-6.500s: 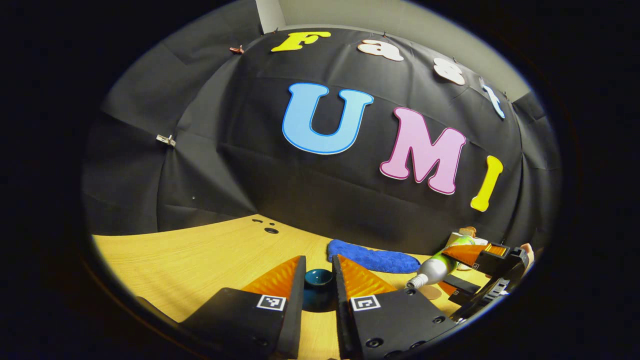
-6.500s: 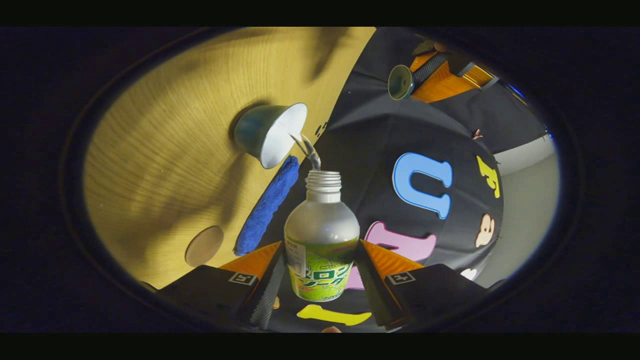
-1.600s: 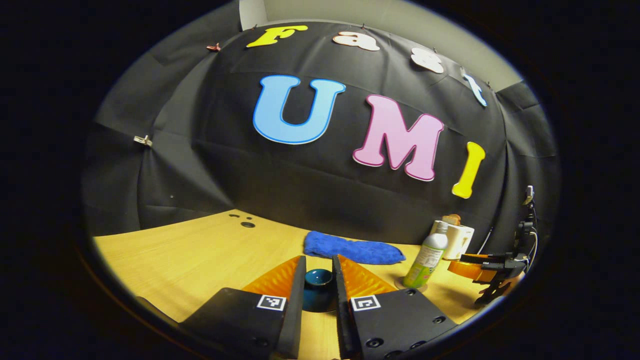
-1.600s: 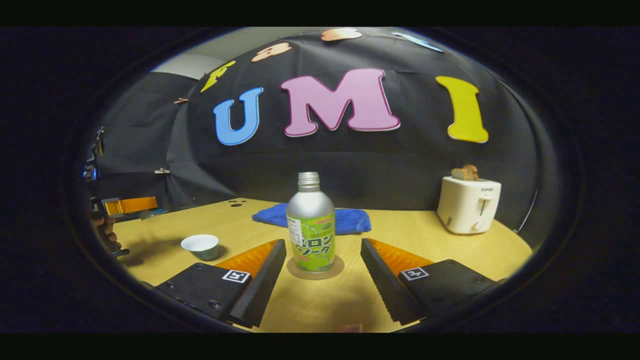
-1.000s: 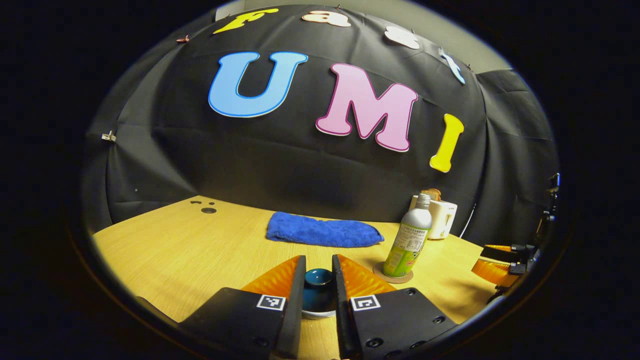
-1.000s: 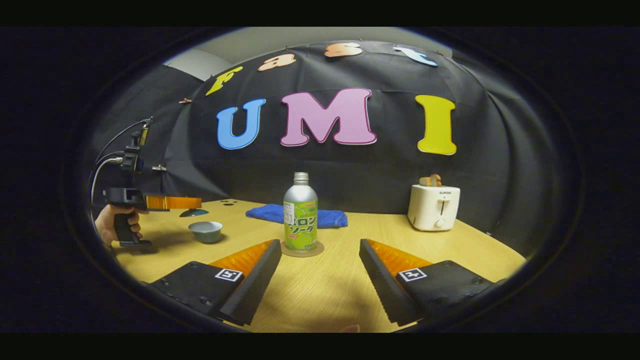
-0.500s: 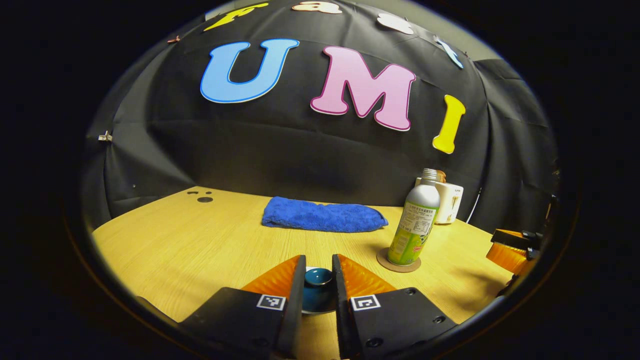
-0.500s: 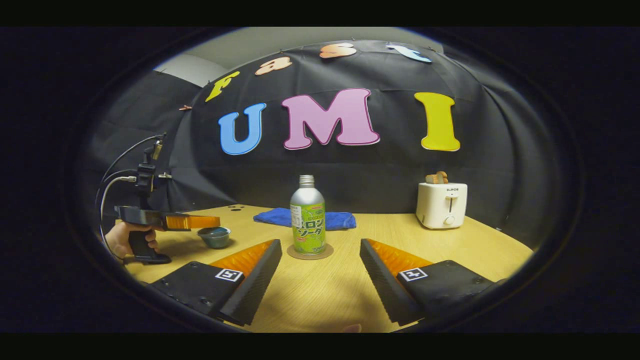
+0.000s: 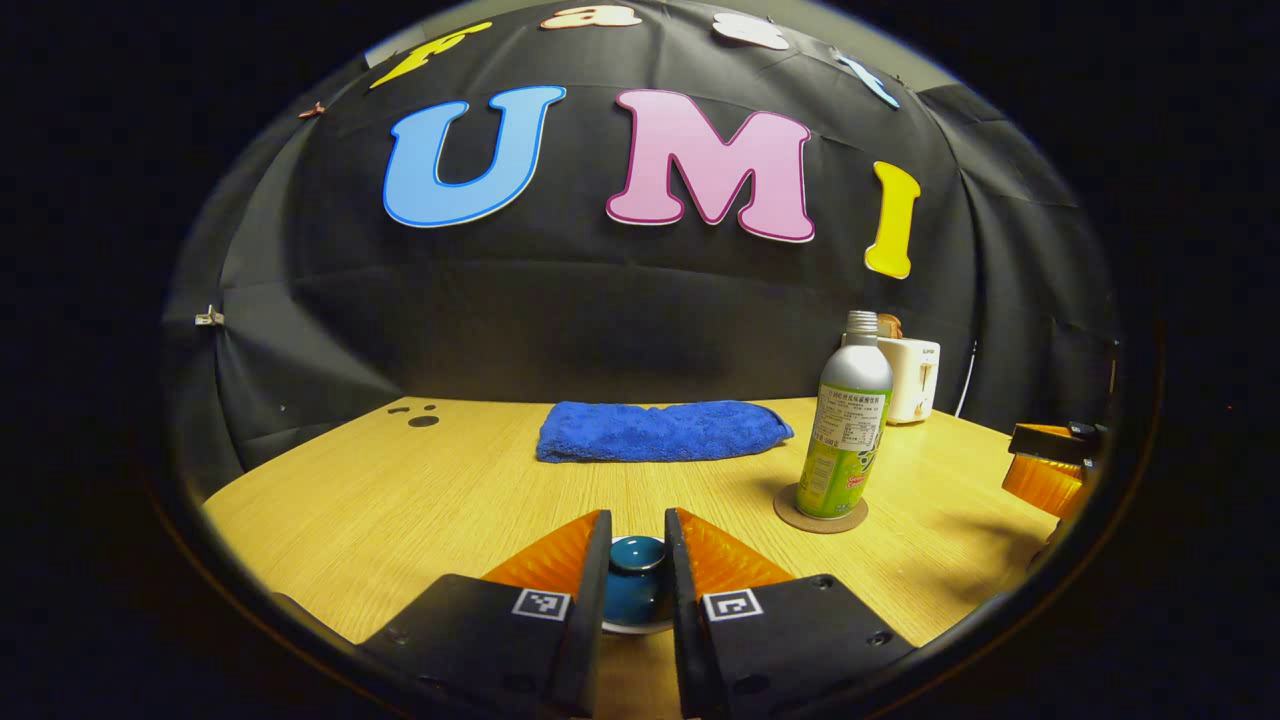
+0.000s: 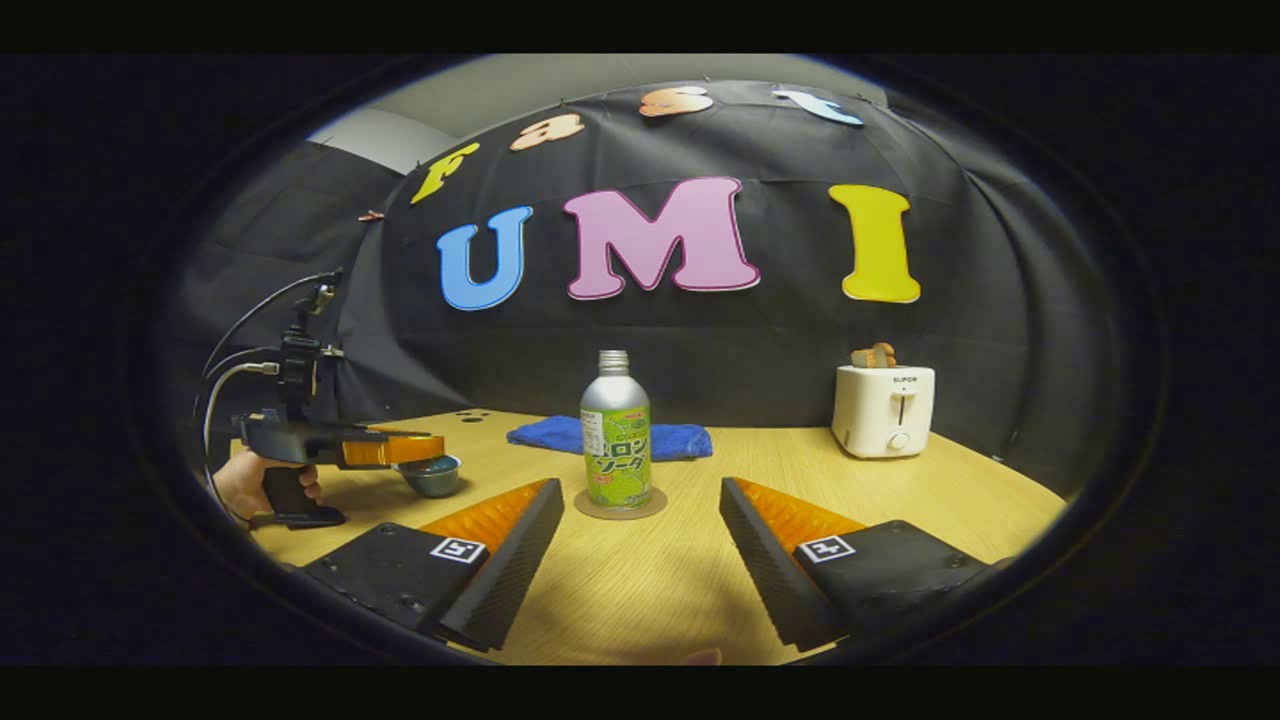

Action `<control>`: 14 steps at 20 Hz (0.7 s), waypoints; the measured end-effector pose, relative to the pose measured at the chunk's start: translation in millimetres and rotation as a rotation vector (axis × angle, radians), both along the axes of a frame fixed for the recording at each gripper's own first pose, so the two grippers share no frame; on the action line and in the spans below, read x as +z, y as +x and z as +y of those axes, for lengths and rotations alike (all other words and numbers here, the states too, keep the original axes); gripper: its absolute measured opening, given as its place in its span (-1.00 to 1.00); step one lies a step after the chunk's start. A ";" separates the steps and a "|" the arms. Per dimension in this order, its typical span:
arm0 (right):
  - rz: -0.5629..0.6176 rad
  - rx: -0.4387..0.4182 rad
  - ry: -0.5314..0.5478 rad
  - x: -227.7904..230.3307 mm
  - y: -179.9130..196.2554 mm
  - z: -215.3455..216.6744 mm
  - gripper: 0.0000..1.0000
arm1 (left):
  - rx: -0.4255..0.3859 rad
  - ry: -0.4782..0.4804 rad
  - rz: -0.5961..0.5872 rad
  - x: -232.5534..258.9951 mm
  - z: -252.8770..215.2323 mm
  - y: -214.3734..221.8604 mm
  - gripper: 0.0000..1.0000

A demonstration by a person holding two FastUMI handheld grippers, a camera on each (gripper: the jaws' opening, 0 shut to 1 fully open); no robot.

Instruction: Open the teacup lid with one hand, grasp the water bottle and pour water into the teacup with the other hand; after pouring, place the water bottle on the coaster and then close the teacup lid.

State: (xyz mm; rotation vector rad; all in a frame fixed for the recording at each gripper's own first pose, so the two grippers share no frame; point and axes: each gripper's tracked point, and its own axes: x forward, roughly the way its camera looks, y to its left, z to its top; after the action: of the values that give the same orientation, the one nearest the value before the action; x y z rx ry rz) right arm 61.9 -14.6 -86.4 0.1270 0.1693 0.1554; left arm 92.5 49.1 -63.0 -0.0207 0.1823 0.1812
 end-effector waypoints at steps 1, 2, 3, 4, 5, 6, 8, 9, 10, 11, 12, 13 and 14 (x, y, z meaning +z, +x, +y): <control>0.000 0.000 0.000 0.2 -0.2 0.1 0.94 | 0.004 0.004 -0.001 -0.1 0.1 0.4 -0.29; 0.000 0.000 0.000 0.6 -0.6 0.2 0.94 | 0.003 0.009 -0.002 1.5 -1.1 0.1 -0.29; 0.000 0.000 0.000 0.7 -0.5 0.1 0.94 | 0.004 0.014 -0.003 0.5 -1.0 0.2 -0.24; 0.000 0.000 0.000 0.0 -0.4 0.2 0.95 | 0.007 0.017 -0.004 0.8 -0.8 0.3 -0.24; 0.001 0.000 0.000 0.0 -0.3 0.3 0.94 | 0.010 0.016 -0.005 0.1 -0.1 0.0 -0.24; 0.001 0.000 0.000 0.0 -0.2 0.0 0.94 | 0.013 0.011 -0.007 1.1 0.0 -1.6 -0.24; 0.001 -0.001 0.000 0.1 0.0 -0.1 0.95 | 0.018 0.002 -0.022 3.9 -1.4 -5.9 -0.12; 0.001 -0.002 -0.001 -0.1 0.4 -1.1 0.94 | 0.019 0.006 -0.032 4.1 -2.3 -9.6 0.07; 0.001 -0.003 -0.001 -0.2 -0.1 -0.8 0.94 | 0.020 0.014 -0.040 6.4 -4.1 -13.2 0.14; 0.002 -0.003 -0.001 0.0 -0.2 -0.6 0.94 | 0.028 0.025 -0.048 6.9 -4.7 -17.7 0.37; 0.002 -0.004 -0.002 0.4 -0.2 -1.1 0.94 | 0.040 0.031 -0.056 8.7 -5.5 -22.1 0.60; 0.002 -0.007 -0.002 -0.7 0.3 -1.8 0.94 | 0.048 0.033 -0.068 10.1 -6.0 -25.6 0.87; 0.002 -0.010 -0.003 -0.5 0.2 -2.0 0.94 | 0.056 0.035 -0.085 12.5 -7.5 -29.0 0.89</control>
State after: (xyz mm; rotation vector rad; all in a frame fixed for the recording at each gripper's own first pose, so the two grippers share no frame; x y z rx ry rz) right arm 62.1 -16.6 -86.9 0.1251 0.1705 0.1456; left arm 63.5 41.6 -50.5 0.0009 0.0935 0.2383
